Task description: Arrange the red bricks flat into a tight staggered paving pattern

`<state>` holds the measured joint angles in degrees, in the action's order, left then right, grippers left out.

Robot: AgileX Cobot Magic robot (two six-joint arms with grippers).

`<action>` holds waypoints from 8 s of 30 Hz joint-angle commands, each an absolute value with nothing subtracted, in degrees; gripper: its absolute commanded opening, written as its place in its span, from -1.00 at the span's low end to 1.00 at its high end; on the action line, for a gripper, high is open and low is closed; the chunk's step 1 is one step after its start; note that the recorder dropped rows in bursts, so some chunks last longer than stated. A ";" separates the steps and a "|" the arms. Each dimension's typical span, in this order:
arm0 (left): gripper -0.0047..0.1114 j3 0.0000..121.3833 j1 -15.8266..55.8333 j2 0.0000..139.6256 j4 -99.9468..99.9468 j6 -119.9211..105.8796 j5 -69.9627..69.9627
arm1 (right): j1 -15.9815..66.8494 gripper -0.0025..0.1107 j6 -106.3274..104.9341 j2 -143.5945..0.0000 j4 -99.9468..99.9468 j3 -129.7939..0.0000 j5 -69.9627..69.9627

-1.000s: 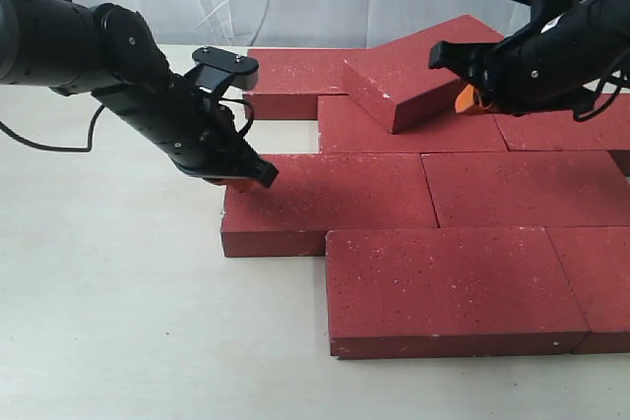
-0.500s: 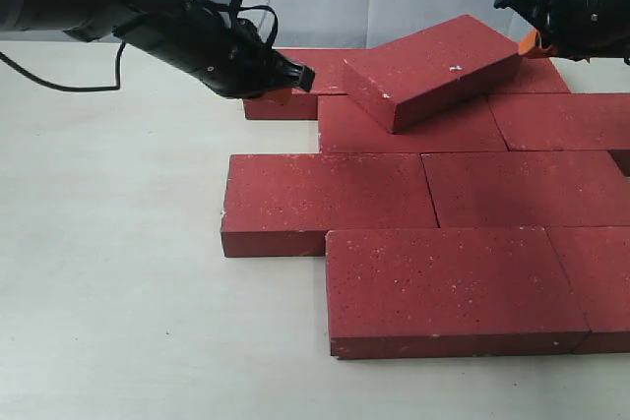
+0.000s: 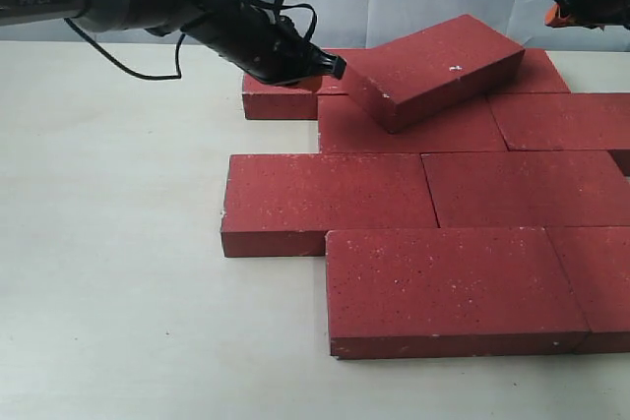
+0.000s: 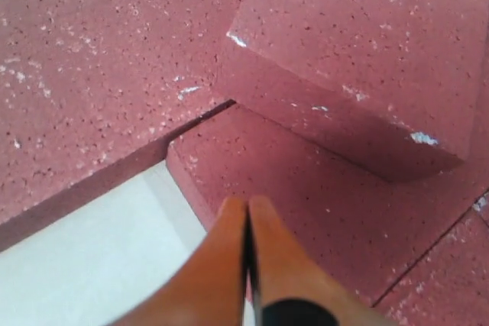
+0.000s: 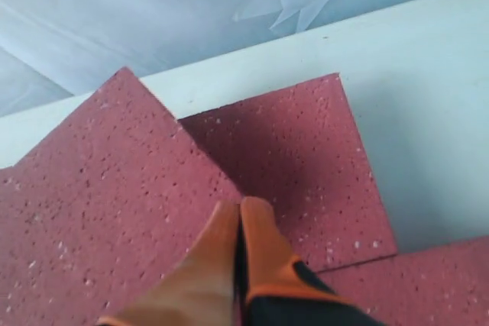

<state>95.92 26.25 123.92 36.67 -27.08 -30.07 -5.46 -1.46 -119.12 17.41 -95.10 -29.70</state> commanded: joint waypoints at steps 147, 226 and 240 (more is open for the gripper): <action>-0.92 70.01 -12.38 114.77 27.53 -19.47 -24.78 | 32.15 -0.97 6.81 -134.69 23.02 -108.17 -37.55; -0.92 70.01 -12.38 119.97 50.98 -45.61 -19.29 | 36.63 -0.97 15.58 -136.87 15.76 -108.27 -30.62; -0.92 70.01 -12.38 119.97 50.98 -45.61 -19.08 | 36.71 -0.97 14.92 -136.87 17.39 -108.27 -33.65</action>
<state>70.11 -12.47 120.07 51.17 -45.47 -19.36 36.75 15.69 -136.93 16.58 -108.06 -33.63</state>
